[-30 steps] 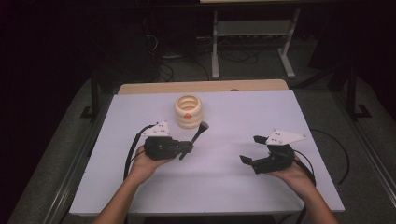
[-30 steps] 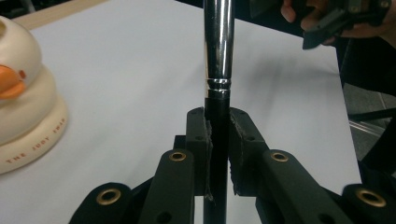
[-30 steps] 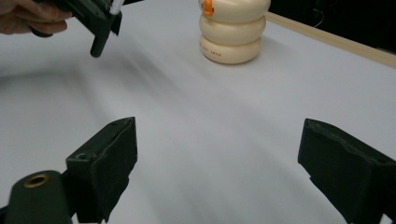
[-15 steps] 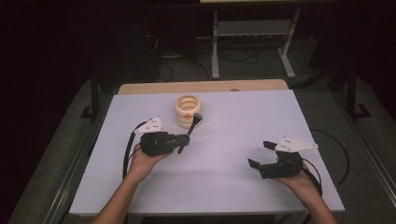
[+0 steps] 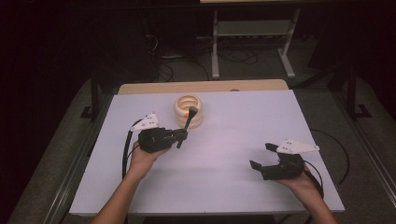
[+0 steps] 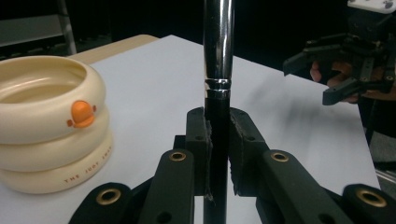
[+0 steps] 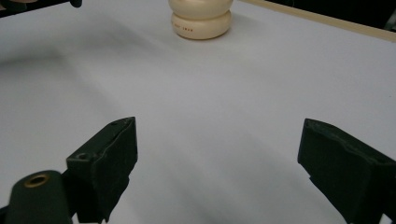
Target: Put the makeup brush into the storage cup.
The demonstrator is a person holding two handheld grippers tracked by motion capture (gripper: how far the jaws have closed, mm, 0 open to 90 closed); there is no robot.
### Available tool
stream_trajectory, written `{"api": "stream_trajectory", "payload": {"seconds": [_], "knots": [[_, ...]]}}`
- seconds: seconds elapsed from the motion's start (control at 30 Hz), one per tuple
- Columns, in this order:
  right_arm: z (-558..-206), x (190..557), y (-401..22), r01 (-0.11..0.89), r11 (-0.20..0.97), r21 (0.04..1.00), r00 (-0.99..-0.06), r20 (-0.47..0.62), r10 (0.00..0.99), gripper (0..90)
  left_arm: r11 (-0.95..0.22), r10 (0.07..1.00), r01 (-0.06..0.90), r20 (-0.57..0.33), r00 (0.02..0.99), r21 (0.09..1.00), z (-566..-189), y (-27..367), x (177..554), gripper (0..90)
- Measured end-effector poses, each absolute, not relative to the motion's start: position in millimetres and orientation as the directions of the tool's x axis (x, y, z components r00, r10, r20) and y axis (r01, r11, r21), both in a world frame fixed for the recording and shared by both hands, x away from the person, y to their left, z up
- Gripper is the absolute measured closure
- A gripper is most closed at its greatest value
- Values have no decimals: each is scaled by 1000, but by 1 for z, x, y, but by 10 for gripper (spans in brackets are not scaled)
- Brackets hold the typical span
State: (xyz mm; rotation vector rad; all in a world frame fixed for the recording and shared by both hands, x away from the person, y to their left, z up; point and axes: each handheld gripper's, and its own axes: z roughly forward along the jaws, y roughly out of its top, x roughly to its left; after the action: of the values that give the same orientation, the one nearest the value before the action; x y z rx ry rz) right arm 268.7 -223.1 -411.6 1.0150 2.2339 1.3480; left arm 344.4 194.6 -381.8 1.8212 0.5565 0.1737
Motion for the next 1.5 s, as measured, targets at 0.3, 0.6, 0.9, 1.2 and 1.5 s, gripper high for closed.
{"api": "stream_trajectory", "payload": {"seconds": [0.3, 0.6, 0.9, 1.2, 1.5], "knots": [[-410, 269, -228, 397, 282, 873, -673, 68, 736, 117, -180, 488, 254, -138, 862, 950, -368, 201, 356, 795], [-409, 268, -227, 403, 278, 872, -672, 76, 736, 117, -152, 507, 230, -124, 853, 961, -361, 205, 367, 794], [-409, 268, -227, 398, 287, 871, -674, 65, 736, 116, -119, 522, 222, -129, 843, 968, -359, 206, 378, 794], [-408, 267, -229, 398, 264, 879, -656, 72, 752, 90, -115, 540, 196, -104, 835, 974, -348, 204, 392, 794], [-410, 264, -232, 411, 253, 876, -644, 82, 761, 80, -86, 552, 182, -105, 827, 979, -343, 197, 411, 794]]}}
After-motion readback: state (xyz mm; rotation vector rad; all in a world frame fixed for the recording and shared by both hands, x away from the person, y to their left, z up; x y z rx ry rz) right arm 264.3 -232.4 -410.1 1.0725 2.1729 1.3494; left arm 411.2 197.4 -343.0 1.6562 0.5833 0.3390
